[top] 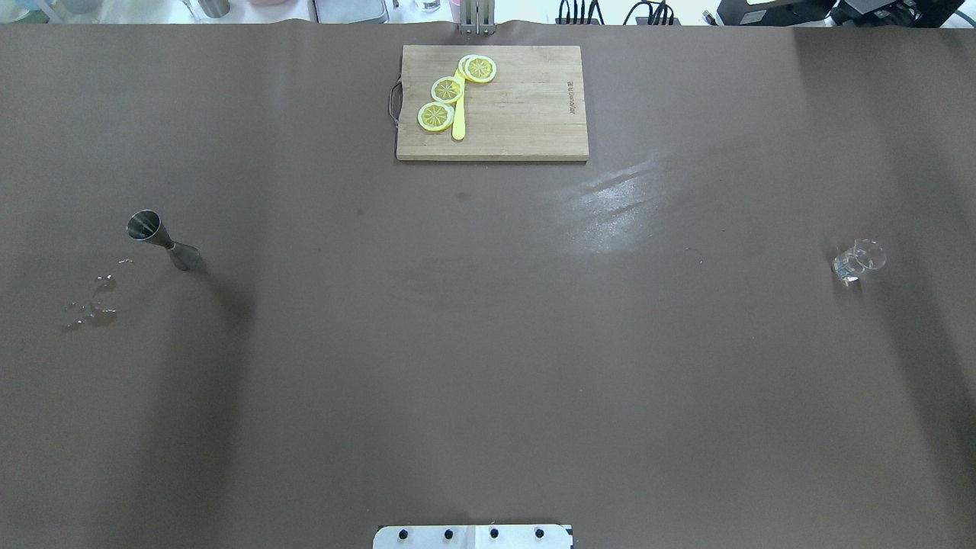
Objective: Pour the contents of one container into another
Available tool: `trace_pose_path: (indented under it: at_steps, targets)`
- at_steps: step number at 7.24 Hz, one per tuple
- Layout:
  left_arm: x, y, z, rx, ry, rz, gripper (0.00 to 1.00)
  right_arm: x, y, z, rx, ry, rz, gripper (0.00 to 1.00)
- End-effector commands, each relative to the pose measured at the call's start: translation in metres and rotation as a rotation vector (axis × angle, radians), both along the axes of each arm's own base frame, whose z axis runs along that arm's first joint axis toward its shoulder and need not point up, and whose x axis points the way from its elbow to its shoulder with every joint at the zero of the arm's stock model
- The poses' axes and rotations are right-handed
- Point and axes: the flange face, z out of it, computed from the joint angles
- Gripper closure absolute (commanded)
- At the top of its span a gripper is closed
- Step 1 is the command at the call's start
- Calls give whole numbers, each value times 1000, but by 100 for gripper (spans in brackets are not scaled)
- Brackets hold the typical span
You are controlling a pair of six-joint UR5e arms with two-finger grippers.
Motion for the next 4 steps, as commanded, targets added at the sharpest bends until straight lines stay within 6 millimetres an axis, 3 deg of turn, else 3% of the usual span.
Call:
trace_pose_path:
  at_steps: [1, 4]
  targets:
    - [0, 0, 1, -1, 1, 0, 2, 0, 0, 1, -2, 3, 0, 0]
    - [0, -1, -2, 6, 3, 1, 2, 1, -1, 2, -1, 9, 1, 0]
